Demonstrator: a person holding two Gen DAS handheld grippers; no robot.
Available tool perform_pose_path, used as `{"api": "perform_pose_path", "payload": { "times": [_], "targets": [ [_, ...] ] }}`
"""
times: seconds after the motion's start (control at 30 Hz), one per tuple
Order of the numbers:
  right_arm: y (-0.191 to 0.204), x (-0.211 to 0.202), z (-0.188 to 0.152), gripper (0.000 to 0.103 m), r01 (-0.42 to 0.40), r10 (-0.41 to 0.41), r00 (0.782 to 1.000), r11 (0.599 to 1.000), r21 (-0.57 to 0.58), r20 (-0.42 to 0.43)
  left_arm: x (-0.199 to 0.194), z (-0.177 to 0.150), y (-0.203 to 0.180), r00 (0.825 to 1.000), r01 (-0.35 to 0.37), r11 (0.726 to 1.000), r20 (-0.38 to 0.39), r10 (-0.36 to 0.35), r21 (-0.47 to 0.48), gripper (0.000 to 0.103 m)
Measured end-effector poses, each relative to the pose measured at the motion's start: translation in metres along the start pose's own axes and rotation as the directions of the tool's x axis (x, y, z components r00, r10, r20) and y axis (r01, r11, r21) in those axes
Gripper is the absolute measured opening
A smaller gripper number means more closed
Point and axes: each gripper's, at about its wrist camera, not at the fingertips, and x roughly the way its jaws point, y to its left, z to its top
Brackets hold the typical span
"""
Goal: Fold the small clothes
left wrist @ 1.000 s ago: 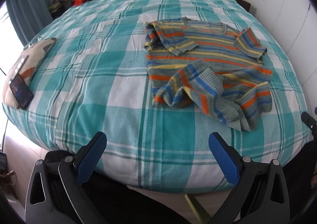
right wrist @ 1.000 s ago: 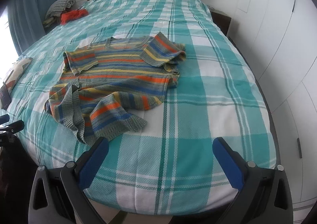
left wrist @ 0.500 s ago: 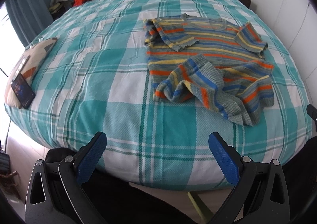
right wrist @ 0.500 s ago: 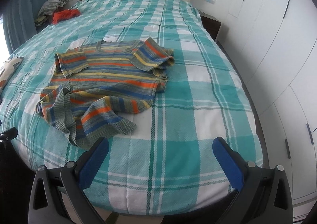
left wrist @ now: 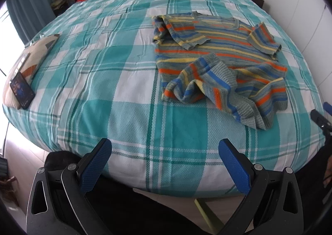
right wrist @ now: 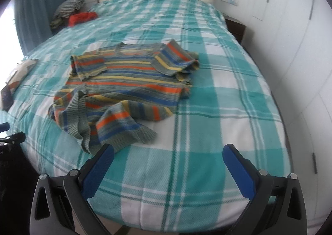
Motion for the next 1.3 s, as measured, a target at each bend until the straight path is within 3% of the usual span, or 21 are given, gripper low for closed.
{"api": "perform_pose_path", "payload": {
  "times": [0.07,0.17,0.33,0.47,0.53,0.57,0.6,0.63,0.67,0.77,0.87,0.93,1.0,1.07,1.17,1.23,1.27,1.3],
  "targets": [
    [0.003,0.026,0.0,0.103,-0.118,0.117,0.992,0.992,-0.044,-0.039,0.002,0.003,0.001,0.999,0.03,1.0,-0.012,-0.03,-0.005,0.103],
    [0.012,0.063,0.001,0.102,-0.223,0.213,0.972,0.97,-0.095,-0.102,0.006,0.013,-0.003,0.994,0.103,0.995,-0.031,-0.103,0.003,0.103],
    [0.025,0.095,0.006,0.102,-0.268,0.254,0.962,0.949,-0.168,-0.1,0.039,0.053,-0.028,0.972,0.223,0.975,-0.084,-0.22,0.026,0.103],
    [0.024,0.11,0.01,0.091,-0.316,0.3,0.946,0.938,-0.142,-0.126,0.08,0.089,-0.063,0.971,0.206,0.976,-0.142,-0.195,0.071,0.102],
    [0.021,0.11,0.011,0.074,-0.351,0.335,0.933,0.929,-0.121,-0.131,0.1,0.096,-0.08,0.977,0.15,0.981,-0.167,-0.129,0.12,0.1],
    [0.02,0.111,0.011,0.065,-0.368,0.352,0.926,0.923,-0.115,-0.138,0.108,0.097,-0.085,0.98,0.126,0.983,-0.171,-0.102,0.137,0.093],
    [0.02,0.112,0.011,0.042,-0.382,0.365,0.919,0.918,-0.109,-0.149,0.114,0.097,-0.088,0.981,0.106,0.983,-0.175,-0.08,0.149,0.056],
    [0.019,0.113,0.013,0.019,-0.387,0.368,0.916,0.916,-0.106,-0.162,0.119,0.096,-0.089,0.977,0.124,0.982,-0.193,-0.095,0.143,0.011],
    [0.016,0.111,0.014,0.013,-0.395,0.376,0.91,0.914,-0.092,-0.174,0.119,0.095,-0.085,0.967,0.168,0.98,-0.211,-0.143,0.106,0.008],
    [0.003,0.09,0.016,0.01,-0.445,0.435,0.884,0.895,-0.025,-0.169,0.08,0.084,-0.066,0.969,0.225,0.972,-0.119,-0.217,0.063,0.007],
    [-0.011,0.055,0.012,0.009,-0.493,0.489,0.856,0.87,0.021,-0.169,0.023,0.058,-0.038,0.947,0.318,0.947,-0.07,-0.315,0.037,0.006],
    [-0.022,0.033,0.005,0.009,-0.519,0.521,0.833,0.852,0.065,-0.185,-0.012,0.031,-0.02,0.94,0.339,0.94,-0.048,-0.337,0.039,0.006],
    [-0.033,0.019,-0.006,0.009,-0.529,0.545,0.811,0.838,0.133,-0.213,-0.029,-0.002,-0.001,0.935,0.351,0.936,-0.071,-0.348,0.023,0.006],
    [-0.042,0.012,-0.023,0.01,-0.519,0.559,0.793,0.828,0.213,-0.243,-0.028,-0.034,0.015,0.942,0.311,0.95,-0.133,-0.309,-0.004,0.006],
    [-0.048,0.018,-0.052,0.011,-0.431,0.505,0.803,0.859,0.277,-0.317,-0.002,-0.061,0.032,0.94,0.241,0.968,-0.232,-0.249,-0.063,0.007],
    [-0.05,0.026,-0.071,0.012,-0.374,0.47,0.805,0.876,0.306,-0.362,0.006,-0.069,0.048,0.931,0.224,0.966,-0.266,-0.251,-0.129,0.008],
    [-0.052,0.032,-0.08,0.012,-0.351,0.466,0.798,0.875,0.334,-0.382,0.005,-0.069,0.056,0.93,0.223,0.962,-0.261,-0.258,-0.155,0.011],
    [-0.054,0.036,-0.085,0.012,-0.335,0.467,0.792,0.871,0.36,-0.392,0.002,-0.067,0.061,0.935,0.223,0.96,-0.242,-0.259,-0.169,0.027]
  ]
}}
